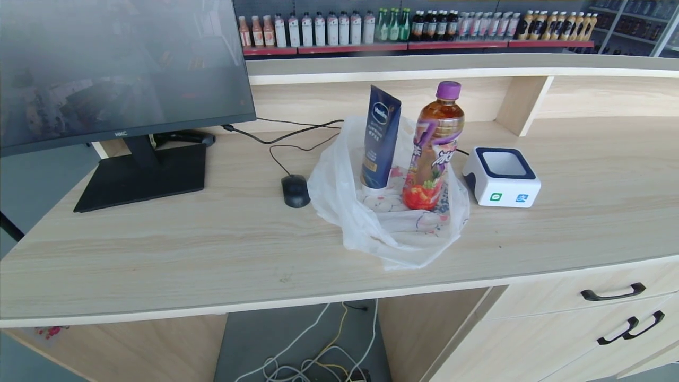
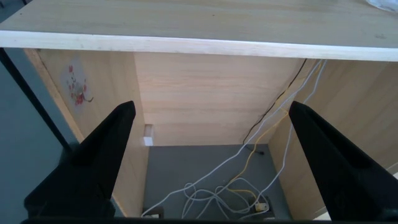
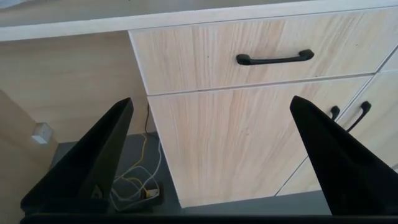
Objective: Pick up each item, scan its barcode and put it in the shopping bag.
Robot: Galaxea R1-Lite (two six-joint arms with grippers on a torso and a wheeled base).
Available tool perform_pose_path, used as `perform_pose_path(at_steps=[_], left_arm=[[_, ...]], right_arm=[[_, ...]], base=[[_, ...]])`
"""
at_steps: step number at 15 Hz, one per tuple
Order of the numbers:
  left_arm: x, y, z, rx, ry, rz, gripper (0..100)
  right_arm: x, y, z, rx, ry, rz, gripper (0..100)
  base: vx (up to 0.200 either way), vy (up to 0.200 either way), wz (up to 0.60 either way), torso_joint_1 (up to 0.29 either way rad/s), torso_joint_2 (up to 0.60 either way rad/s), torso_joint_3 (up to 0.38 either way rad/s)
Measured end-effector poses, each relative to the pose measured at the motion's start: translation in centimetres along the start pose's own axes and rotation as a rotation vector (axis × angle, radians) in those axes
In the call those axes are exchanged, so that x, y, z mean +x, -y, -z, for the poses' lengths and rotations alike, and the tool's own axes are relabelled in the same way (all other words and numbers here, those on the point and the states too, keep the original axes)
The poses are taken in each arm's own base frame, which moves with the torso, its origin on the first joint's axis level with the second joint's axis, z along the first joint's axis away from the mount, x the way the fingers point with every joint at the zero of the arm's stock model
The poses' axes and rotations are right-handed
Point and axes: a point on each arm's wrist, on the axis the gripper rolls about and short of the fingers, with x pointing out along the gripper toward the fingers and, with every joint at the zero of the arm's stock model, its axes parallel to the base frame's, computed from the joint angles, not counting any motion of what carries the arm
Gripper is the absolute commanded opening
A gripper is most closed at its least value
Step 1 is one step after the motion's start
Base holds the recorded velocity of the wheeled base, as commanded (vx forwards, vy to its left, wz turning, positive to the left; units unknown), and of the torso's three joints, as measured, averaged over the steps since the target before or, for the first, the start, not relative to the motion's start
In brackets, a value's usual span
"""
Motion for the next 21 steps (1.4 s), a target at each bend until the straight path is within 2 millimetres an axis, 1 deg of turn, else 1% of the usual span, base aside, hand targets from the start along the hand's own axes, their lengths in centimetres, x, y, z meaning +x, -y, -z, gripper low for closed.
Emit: perform_pose_path(at_steps=[21], left_arm=[[0.0,0.0,0.01,-0.001,-0.001,-0.001,100]], right_arm=[[0.01,0.0,0.0,0.0,-0.001,0.0,100]], base=[[0.0,-0.2,0.0,0.002,0.0,0.001]])
